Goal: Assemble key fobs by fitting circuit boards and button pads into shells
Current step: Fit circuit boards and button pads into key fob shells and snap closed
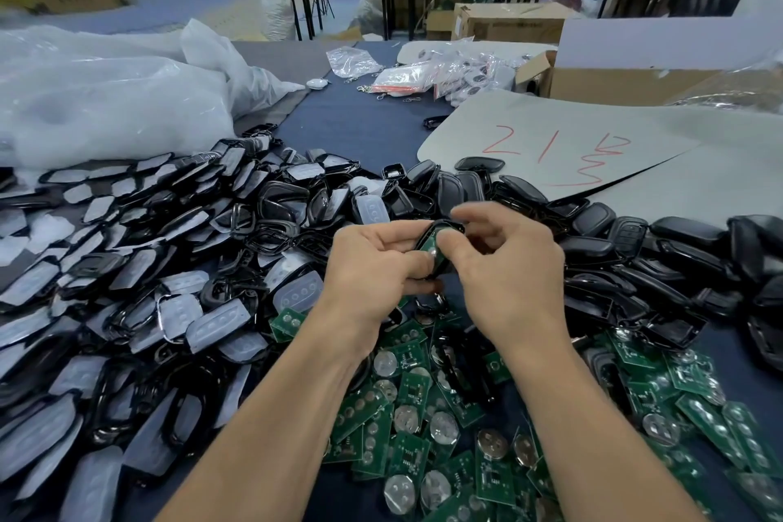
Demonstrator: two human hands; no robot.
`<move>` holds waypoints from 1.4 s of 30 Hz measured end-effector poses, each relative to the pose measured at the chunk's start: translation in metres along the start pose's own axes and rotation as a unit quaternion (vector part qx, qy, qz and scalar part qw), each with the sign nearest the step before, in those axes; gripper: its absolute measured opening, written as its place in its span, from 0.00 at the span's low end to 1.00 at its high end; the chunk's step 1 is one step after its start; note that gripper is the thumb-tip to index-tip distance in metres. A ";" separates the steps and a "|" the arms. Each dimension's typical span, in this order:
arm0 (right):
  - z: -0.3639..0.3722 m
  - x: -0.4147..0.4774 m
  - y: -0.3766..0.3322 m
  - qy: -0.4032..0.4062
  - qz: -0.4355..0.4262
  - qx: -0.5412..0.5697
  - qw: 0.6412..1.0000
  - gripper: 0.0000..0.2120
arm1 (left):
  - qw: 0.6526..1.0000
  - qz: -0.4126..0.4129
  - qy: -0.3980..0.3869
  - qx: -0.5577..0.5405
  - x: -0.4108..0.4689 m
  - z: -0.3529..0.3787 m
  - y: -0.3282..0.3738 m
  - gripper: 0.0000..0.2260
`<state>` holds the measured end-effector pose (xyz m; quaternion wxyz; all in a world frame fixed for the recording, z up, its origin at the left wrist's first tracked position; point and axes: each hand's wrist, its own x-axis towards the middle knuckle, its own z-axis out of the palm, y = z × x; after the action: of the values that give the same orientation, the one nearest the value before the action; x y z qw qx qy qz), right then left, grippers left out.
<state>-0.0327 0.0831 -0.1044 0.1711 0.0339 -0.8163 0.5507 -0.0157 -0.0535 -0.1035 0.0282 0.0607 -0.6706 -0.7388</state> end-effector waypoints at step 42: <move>0.088 0.063 -0.058 -0.279 -0.086 -0.387 0.875 0.10 | 0.893 0.049 0.369 -0.253 0.004 -0.054 0.030 0.09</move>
<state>-0.0992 -0.0112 -0.0624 -0.0179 0.1877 -0.9718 0.1419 -0.0144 -0.1102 -0.0788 0.3238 0.2865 -0.4042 -0.8060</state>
